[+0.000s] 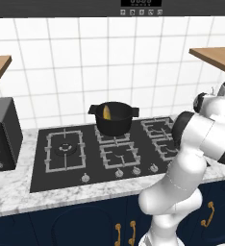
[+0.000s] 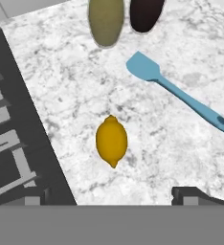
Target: Put the lemon and cucumber in the pot. Retrieve the spatula and lightly stir the vegetables in the pot.
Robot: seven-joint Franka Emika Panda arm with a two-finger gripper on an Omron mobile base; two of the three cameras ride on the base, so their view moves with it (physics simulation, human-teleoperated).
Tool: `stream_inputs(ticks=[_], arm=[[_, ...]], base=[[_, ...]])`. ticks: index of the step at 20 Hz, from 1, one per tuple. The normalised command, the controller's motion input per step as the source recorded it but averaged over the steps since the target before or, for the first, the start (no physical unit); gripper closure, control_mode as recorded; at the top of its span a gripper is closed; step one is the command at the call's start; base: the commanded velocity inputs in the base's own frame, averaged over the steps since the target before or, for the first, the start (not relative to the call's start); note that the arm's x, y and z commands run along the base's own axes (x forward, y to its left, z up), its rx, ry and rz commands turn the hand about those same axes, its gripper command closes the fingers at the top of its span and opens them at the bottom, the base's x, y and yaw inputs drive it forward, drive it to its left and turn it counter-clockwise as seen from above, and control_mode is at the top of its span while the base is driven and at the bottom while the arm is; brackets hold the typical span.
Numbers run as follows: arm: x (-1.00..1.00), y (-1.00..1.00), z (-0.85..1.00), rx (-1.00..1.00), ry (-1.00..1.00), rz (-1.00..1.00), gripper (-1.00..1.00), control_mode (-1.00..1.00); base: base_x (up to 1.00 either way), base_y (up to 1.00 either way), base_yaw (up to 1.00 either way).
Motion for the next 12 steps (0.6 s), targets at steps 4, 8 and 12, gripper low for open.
stream_inputs(ticks=[4, 8, 12], arm=[[-0.02, -0.23, -0.67, 0.05, 0.0, 0.05, -1.0, -1.0], [0.04, -0.03, -0.62, 0.0, 0.01, 0.08, -1.0, -1.0], [0.13, -0.11, -0.54, 0.0, 0.04, 0.08, -1.0, -1.0]], base=[[0.0, 0.0, 0.0], [0.0, 0.0, 0.0], [0.0, 0.0, 0.0]])
